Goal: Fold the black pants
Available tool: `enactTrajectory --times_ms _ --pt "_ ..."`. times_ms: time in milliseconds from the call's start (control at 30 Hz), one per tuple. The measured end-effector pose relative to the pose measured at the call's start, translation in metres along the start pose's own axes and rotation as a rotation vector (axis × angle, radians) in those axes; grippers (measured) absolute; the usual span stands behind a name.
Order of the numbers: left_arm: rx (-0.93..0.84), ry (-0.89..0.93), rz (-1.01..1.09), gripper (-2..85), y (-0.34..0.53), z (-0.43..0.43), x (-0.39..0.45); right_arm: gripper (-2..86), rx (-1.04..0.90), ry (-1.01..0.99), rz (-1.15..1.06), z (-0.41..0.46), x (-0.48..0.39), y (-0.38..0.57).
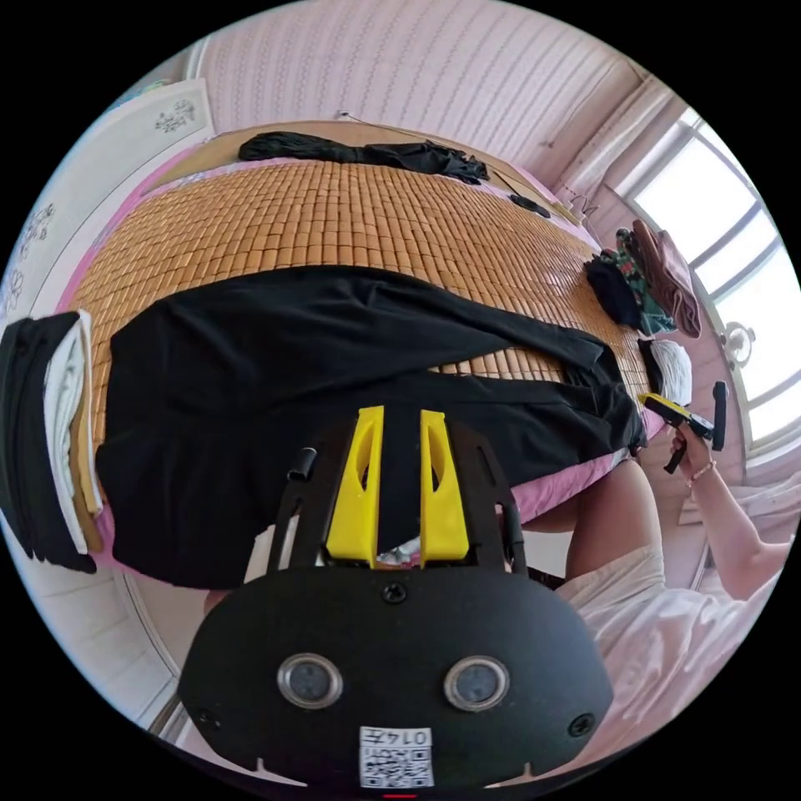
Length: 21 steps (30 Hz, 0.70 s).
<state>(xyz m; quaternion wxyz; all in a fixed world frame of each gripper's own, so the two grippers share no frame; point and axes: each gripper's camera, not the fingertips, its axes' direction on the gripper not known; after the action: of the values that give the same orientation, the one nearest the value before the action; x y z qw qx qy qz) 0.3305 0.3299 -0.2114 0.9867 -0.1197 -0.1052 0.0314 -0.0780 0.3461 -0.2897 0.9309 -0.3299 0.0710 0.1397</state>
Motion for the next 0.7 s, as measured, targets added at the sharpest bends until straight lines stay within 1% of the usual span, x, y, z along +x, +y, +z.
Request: enactTrajectory --times_ms 100,200,267,367,467,533,567,633,700 --pt "-0.05 -0.018 0.006 7.6 -0.032 0.033 0.018 9.9 -0.022 0.086 -0.088 0.021 0.001 -0.025" --pt "-0.097 -0.016 -0.041 7.6 -0.054 0.065 0.026 4.6 -0.218 -0.047 -0.154 0.055 0.005 -0.042" --pt "-0.121 -0.047 -0.035 7.6 -0.065 0.082 0.032 0.8 -0.179 -0.023 -0.205 0.047 0.007 -0.048" --pt "-0.121 -0.067 -0.009 7.8 -0.08 0.102 0.042 -0.3 -0.117 -0.051 -0.292 0.015 0.019 -0.063" --pt "-0.129 -0.028 0.094 8.7 -0.094 0.123 0.062 -0.7 -0.064 -0.108 -0.346 -0.028 0.034 -0.083" --pt "-0.14 -0.042 0.181 9.2 -0.101 0.138 0.08 -0.7 -0.092 -0.178 -0.382 -0.054 0.044 -0.103" --pt "-0.132 -0.076 0.236 9.3 -0.105 0.147 0.093 -0.7 -0.107 -0.183 -0.394 -0.058 0.046 -0.108" --pt "-0.133 -0.114 0.278 9.2 -0.111 0.161 0.108 -0.5 -0.175 -0.16 -0.437 -0.067 0.053 -0.134" --pt "-0.189 -0.125 0.288 9.1 -0.118 0.182 0.118 -0.2 -0.197 -0.098 -0.416 -0.061 0.06 -0.16"
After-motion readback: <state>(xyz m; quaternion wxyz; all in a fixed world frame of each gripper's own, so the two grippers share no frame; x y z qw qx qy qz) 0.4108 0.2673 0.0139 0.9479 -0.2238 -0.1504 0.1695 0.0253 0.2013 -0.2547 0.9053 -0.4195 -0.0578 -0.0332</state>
